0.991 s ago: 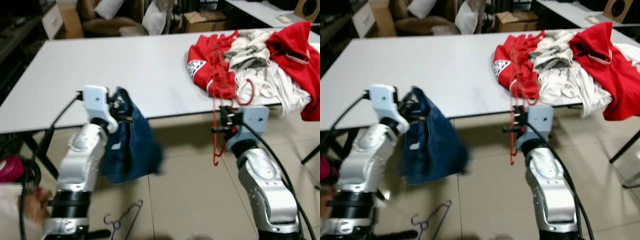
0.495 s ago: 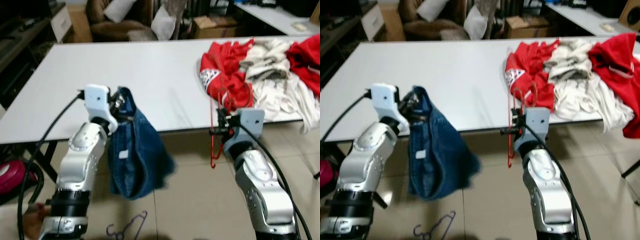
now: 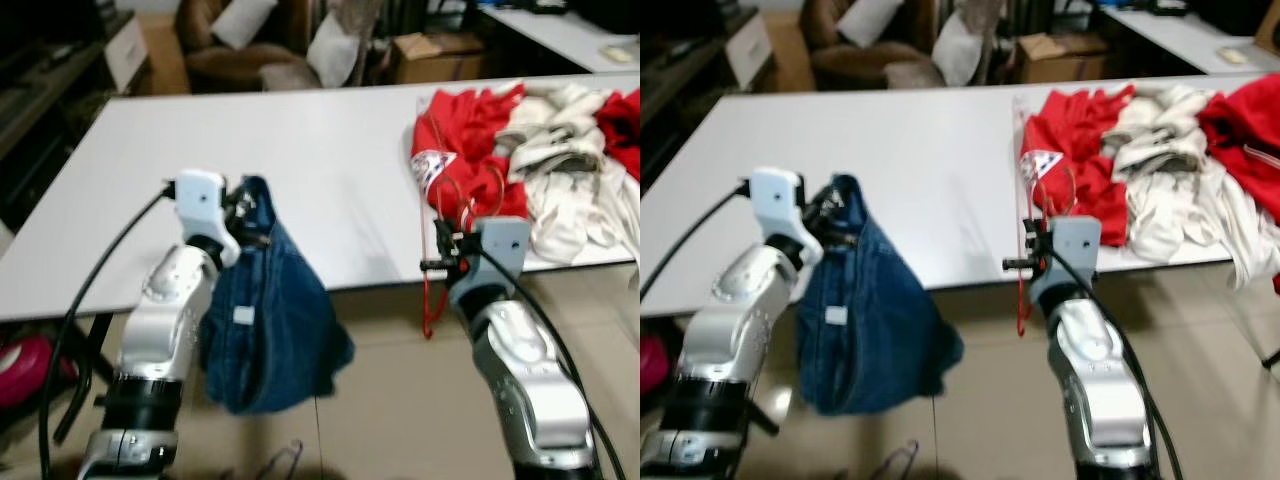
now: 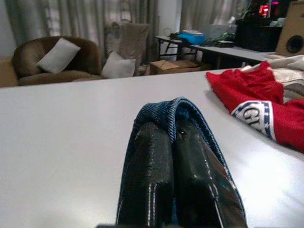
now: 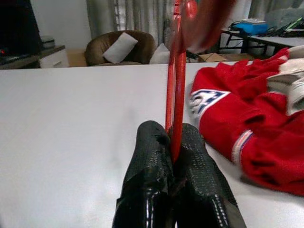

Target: Hang hanger

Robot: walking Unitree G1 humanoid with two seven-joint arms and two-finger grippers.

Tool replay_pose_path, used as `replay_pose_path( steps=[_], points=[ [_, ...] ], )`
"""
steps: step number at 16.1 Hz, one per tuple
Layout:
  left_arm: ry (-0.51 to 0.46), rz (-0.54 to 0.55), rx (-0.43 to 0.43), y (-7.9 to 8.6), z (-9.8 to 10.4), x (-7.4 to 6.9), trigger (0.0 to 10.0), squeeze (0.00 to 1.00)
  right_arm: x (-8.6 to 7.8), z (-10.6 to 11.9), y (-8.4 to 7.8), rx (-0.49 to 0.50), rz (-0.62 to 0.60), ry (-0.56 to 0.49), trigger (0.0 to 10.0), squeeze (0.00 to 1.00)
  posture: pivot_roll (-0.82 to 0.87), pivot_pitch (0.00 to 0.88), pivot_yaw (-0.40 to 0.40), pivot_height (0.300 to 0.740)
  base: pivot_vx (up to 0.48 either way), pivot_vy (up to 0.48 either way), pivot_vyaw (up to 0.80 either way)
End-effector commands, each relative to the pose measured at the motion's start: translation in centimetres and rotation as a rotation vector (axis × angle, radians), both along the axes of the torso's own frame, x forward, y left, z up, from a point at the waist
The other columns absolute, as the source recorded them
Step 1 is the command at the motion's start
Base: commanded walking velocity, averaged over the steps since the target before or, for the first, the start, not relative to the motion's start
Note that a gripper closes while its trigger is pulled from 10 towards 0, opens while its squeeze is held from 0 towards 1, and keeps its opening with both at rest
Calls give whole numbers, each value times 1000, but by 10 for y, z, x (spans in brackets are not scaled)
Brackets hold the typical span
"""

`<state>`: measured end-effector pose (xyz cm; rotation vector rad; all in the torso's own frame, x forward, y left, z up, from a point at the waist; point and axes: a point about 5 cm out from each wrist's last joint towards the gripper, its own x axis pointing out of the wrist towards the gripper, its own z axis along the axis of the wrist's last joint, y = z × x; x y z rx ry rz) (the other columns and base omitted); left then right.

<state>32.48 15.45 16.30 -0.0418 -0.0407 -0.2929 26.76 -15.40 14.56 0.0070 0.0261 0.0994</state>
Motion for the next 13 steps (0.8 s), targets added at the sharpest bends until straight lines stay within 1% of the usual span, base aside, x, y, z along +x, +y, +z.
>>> replay_pose_path(
  steps=[1,2,3,5,6,7,8,9,10,11,12,13],
  points=[
    [-96,-39,11,-9,27,11,10000,0,1,10,-10,0,38,-40,10000,0,-165,0,36,740,352,0,0],
    [-130,-52,11,-10,44,22,10000,0,2,19,-14,-2,125,-60,10000,0,-164,0,32,740,322,0,0],
    [-146,-56,15,-11,53,28,10000,0,2,23,-17,-8,178,-70,10000,0,-164,0,30,740,307,0,0],
    [-171,-59,7,-10,76,46,10000,0,-4,38,-21,-22,343,-107,10000,0,-168,0,31,740,0,0,0],
    [-181,-54,42,-9,86,55,10000,0,-10,44,-25,-7,430,-114,10000,0,-171,0,29,740,0,0,0],
    [-210,-33,94,-6,97,64,10000,0,-19,50,-29,17,538,-109,10000,0,-174,0,30,740,0,0,0],
    [-247,13,126,0,113,74,10000,0,-32,55,-36,40,673,-83,10000,0,-175,0,30,740,0,0,0],
    [-253,45,139,3,121,80,10000,0,-41,57,-39,56,761,-60,10000,0,-178,0,29,740,0,0,0],
    [-244,57,129,4,127,85,10000,0,-51,58,-43,78,867,-15,10000,0,-178,0,26,740,0,0,0],
    [-252,88,141,6,132,89,10000,0,-58,59,-47,79,925,23,10000,0,-179,0,23,740,0,0,0],
    [-247,101,123,6,139,92,10000,0,-61,59,-51,77,961,60,10000,0,-180,0,21,740,0,0,0],
    [-246,101,113,5,141,93,10000,0,-62,60,-52,78,974,72,10000,0,-179,0,18,740,0,0,0]
  ],
)
